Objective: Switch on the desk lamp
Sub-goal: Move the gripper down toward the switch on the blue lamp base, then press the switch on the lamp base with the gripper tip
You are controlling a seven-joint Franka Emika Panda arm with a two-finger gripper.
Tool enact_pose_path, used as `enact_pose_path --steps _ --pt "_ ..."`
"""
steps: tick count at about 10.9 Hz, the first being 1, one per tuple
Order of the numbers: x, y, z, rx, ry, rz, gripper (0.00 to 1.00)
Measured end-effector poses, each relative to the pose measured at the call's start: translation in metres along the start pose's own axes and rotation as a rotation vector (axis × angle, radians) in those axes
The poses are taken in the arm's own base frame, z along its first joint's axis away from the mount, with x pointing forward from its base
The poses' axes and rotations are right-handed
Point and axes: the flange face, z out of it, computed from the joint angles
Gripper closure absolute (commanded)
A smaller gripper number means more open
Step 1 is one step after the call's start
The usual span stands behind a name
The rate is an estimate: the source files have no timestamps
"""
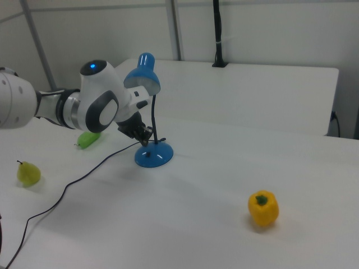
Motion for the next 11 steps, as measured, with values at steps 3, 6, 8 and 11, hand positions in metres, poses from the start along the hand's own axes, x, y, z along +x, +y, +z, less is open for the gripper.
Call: enact_pose_path --steps 3,6,8,11 --pt "-0.003 -0.007 0.034 0.005 0.045 -0.009 1.0" --pt "-0.005 -0.009 0.054 0.007 0.065 -0.007 1.0" --pt "-0.004 -0.012 0.059 0.01 0.062 -0.008 1.0" --pt "-0.003 -0.015 0.06 0.015 0.075 0.003 1.0"
